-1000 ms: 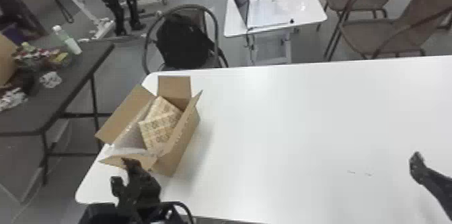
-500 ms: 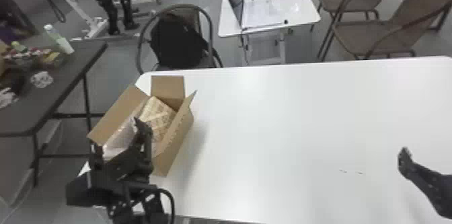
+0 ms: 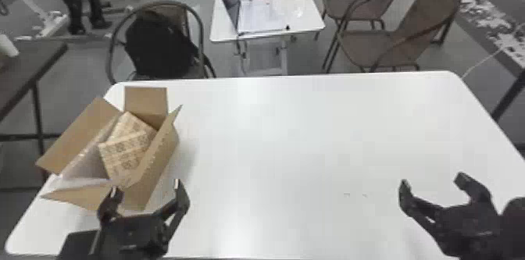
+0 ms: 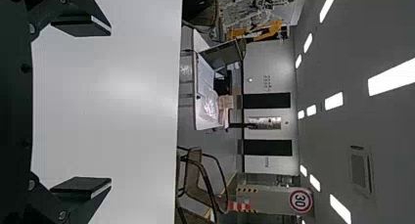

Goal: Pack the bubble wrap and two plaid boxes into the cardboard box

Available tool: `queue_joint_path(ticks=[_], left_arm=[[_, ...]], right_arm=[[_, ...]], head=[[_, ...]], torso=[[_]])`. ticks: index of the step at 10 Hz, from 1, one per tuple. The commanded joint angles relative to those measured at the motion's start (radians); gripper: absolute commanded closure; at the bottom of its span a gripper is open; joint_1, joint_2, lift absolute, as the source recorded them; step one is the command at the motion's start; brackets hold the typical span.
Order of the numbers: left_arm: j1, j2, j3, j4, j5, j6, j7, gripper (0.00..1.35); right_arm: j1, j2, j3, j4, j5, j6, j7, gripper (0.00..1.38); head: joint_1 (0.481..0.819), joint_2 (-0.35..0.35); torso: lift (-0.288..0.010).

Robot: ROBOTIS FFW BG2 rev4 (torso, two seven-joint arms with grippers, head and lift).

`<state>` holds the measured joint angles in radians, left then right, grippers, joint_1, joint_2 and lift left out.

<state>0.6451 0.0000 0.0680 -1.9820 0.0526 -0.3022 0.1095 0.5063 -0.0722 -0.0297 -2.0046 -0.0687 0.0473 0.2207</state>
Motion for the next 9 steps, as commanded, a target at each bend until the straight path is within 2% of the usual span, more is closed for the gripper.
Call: queue_joint_path(ticks=[1, 3, 6, 9], left_arm=[[0.088, -0.003, -0.014, -0.023, -0.011, 0.017, 0.012, 0.10], [0.137, -0.003, -0.022, -0.051, -0.050, 0.032, 0.055, 0.10], [0.123, -0.003, -0.027, -0.051, -0.062, 0.022, 0.061, 0.10], [0.123, -0.003, -0.057, -0.051, -0.048, 0.018, 0.121, 0.10]], right_arm=[[0.075, 0.000, 0.007, -0.042, 0.004, 0.006, 0.000, 0.20], [0.212, 0.020, -0.019, -0.105, 0.017, 0.008, -0.038, 0.20], [0.186, 0.025, -0.021, -0.098, 0.038, 0.008, -0.021, 0.20], [0.187, 0.029, -0.021, -0.098, 0.041, 0.006, -0.021, 0.20]], head=[[0.695, 0.117], [0.695, 0.128], [0.695, 0.113], [0.695, 0.113]], torso=[[-0.103], [-0.103], [-0.103], [-0.103]])
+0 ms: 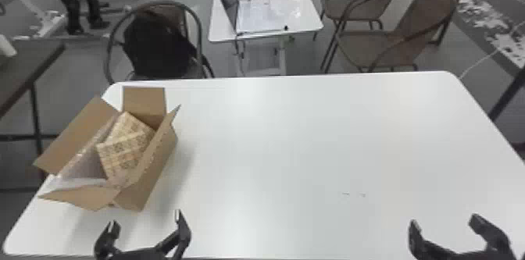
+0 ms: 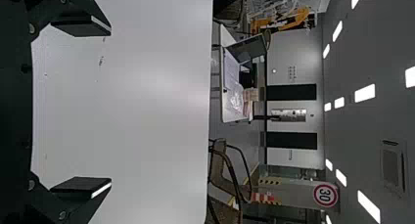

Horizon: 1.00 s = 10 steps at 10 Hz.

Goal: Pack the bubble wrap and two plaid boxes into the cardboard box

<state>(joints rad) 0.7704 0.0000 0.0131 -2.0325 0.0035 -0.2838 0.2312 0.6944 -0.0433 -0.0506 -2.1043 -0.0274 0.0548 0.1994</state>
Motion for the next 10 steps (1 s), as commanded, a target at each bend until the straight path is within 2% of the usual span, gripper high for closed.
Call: queue_joint_path(ticks=[1, 10], left_arm=[[-0.002, -0.003, -0.002, 0.000, 0.003, -0.002, 0.005, 0.10], [-0.013, -0.003, -0.001, 0.001, -0.002, -0.006, 0.007, 0.10]], right_arm=[[-0.001, 0.000, 0.000, 0.001, 0.001, -0.001, 0.000, 0.20], [-0.009, 0.000, 0.000, 0.010, 0.004, -0.020, 0.002, 0.20]], head=[[0.695, 0.110], [0.695, 0.109]], torso=[[-0.103], [-0.103]])
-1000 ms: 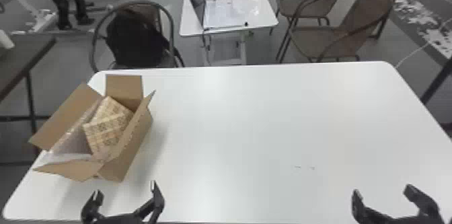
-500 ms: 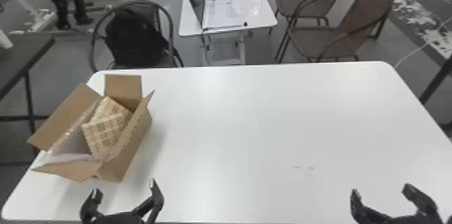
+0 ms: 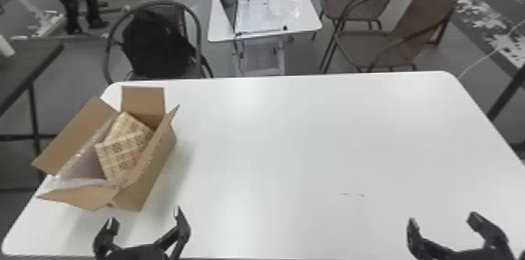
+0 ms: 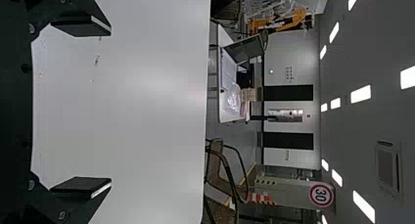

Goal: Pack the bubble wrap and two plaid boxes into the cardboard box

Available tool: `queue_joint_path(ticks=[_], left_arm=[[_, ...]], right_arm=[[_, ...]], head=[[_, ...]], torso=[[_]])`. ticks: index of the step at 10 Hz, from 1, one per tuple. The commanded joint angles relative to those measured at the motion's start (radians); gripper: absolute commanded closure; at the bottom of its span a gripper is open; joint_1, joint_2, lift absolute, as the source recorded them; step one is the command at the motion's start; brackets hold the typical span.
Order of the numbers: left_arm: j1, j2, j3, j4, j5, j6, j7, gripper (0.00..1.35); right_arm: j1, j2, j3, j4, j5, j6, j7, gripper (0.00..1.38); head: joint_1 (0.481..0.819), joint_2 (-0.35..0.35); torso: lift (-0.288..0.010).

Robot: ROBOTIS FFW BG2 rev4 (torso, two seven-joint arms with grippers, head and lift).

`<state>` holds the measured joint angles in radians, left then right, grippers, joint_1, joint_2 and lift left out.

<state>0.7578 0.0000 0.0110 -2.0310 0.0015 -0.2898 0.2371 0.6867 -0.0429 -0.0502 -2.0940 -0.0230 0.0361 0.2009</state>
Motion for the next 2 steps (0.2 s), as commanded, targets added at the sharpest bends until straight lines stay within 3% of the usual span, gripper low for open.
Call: queue_joint_path(ticks=[1, 2], left_arm=[[-0.002, -0.003, 0.000, 0.002, 0.000, 0.000, -0.001, 0.10], [-0.002, -0.003, 0.000, 0.002, 0.002, -0.002, -0.001, 0.10]], right_arm=[[-0.001, 0.000, 0.001, 0.002, 0.000, -0.004, 0.000, 0.20], [-0.001, 0.000, 0.001, 0.002, 0.002, -0.004, 0.000, 0.20]], head=[[0.695, 0.109], [0.695, 0.109]], torso=[[-0.103], [-0.103]])
